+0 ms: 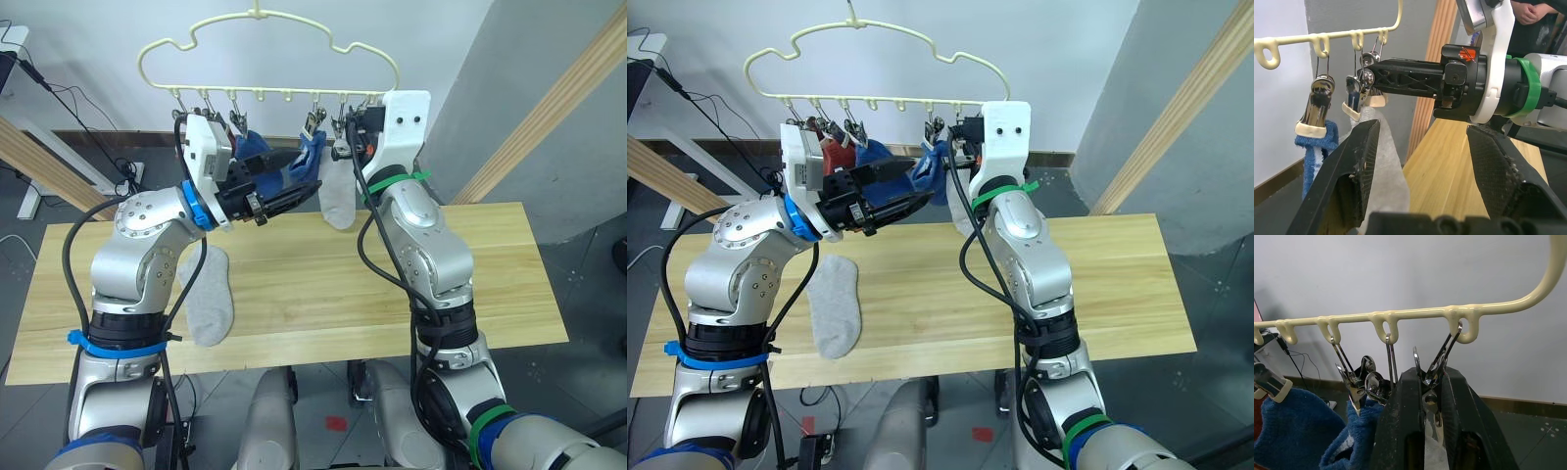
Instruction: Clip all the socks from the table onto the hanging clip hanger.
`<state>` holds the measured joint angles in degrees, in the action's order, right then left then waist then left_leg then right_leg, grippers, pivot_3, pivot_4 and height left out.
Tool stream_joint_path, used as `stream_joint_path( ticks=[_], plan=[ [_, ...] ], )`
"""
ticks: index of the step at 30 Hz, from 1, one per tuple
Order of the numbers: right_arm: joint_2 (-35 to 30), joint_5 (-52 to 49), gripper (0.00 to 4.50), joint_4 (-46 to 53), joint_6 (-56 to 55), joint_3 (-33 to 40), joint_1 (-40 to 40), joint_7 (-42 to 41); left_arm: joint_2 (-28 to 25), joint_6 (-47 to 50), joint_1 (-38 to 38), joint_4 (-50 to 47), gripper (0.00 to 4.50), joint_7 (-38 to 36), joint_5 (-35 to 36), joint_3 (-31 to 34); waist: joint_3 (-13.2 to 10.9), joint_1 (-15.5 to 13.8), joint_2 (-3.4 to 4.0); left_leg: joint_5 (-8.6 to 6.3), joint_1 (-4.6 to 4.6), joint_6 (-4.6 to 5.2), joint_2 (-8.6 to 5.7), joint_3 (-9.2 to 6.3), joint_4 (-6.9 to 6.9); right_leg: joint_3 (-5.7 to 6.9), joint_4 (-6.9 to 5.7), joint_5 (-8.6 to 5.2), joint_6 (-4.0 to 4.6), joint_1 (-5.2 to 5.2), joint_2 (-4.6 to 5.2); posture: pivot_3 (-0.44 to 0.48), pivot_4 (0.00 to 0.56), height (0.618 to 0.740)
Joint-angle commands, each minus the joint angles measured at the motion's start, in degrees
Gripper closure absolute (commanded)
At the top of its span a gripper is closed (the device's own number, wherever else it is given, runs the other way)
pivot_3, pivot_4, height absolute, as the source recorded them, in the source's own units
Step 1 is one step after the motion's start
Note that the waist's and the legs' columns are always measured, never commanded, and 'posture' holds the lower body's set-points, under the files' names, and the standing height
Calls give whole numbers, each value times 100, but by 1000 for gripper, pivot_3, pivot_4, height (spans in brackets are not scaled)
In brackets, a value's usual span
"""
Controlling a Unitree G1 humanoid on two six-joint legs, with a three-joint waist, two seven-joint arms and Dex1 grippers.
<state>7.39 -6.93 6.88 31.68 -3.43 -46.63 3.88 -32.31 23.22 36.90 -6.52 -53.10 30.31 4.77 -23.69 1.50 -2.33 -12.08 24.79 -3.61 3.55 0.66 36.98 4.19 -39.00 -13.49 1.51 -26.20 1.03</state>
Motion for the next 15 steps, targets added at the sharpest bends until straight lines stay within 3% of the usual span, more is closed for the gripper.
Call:
stream_joint_path(
  ticks=[1, 5, 12, 15],
  plan=[
    [100, -3, 4363, 196, -130, -4, -154, 9, -47, -35, 0, -247, 1412, 14, 83, 101, 0, 0, 0, 0, 0, 0, 0, 0, 0, 0, 0, 0, 0, 0, 0, -28, 370, 740],
    [72, -5, 4363, 237, -78, -18, -103, -24, -51, -45, 7, -236, 1412, 12, 71, 96, 0, 0, 0, 0, 0, 0, 0, 0, 0, 0, 0, 0, 0, 0, 0, -28, 370, 740],
    [18, 75, 1870, 254, 86, -94, -66, -74, -44, -67, 10, -222, 1412, 5, 47, 73, 0, 1, 0, 0, 0, 0, 0, 0, 0, 0, 0, 0, 0, 0, 0, -31, 373, 740],
    [19, 107, 1870, 250, 110, -87, -74, -88, -43, -72, 4, -224, 1412, 5, 43, 71, 0, 0, 0, 0, 0, 0, 0, 0, 0, 0, 0, 0, 0, 0, 0, -32, 374, 740]
  ],
)
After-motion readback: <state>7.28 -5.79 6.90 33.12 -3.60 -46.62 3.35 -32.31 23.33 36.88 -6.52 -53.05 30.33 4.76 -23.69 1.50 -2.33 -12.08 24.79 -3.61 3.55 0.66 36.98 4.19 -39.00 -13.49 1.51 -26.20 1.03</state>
